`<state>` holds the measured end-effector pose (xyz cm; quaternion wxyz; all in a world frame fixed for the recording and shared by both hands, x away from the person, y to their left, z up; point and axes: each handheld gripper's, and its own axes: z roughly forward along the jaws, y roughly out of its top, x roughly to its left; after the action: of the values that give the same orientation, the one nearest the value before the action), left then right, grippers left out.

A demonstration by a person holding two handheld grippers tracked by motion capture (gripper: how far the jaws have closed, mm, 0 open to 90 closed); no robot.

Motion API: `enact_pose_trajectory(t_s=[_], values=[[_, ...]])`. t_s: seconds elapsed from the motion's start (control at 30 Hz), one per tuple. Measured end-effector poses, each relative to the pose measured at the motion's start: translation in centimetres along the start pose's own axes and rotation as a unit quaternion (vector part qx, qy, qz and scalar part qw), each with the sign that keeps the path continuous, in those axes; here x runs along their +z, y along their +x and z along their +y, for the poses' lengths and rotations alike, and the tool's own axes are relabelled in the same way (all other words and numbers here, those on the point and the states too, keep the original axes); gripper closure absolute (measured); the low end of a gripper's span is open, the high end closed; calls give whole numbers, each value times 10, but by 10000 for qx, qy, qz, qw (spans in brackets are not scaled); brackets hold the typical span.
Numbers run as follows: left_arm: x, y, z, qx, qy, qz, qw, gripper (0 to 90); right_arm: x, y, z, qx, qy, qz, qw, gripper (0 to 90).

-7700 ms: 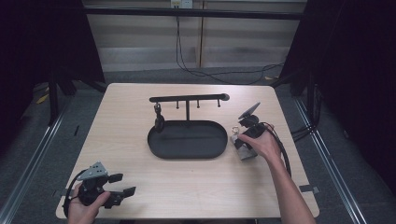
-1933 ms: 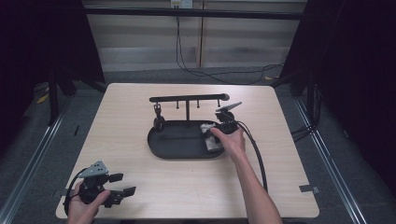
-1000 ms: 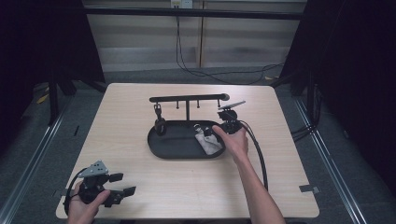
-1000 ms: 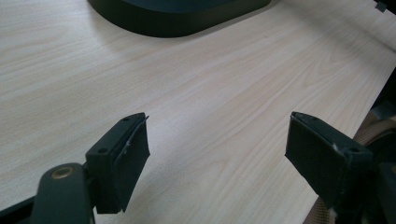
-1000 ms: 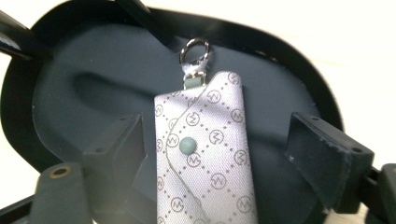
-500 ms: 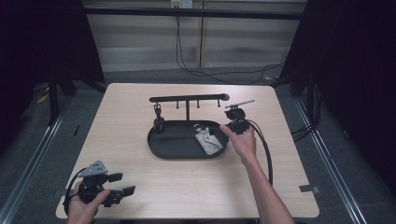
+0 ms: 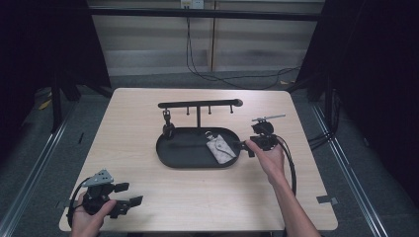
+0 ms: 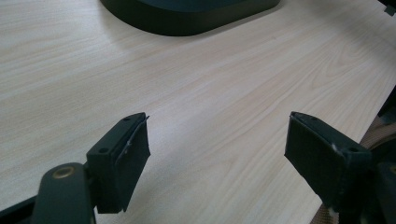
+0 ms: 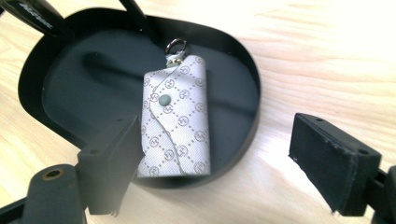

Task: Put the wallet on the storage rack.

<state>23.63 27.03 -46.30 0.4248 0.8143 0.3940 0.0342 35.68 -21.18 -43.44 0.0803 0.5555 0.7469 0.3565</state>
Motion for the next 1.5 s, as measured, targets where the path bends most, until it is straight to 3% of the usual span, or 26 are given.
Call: enact_pose_trajectory(t_s=[0.17, 1.03, 1.33, 1.5], values=[[0, 1, 0, 19, 27, 77, 10000, 218, -12, -5, -12, -15, -45, -1, 10000, 171], [1, 1, 1, -39, -57, 31, 10000, 218, -64, -19, -87, 100, -444, -143, 9989, 171], [2, 1, 5, -41, -138, -17, 9999, 214, -72, -13, -123, -27, -557, -507, 9972, 168], [4, 1, 5, -8, -96, -40, 9999, 212, -69, -13, -134, -20, -445, -580, 9973, 163]])
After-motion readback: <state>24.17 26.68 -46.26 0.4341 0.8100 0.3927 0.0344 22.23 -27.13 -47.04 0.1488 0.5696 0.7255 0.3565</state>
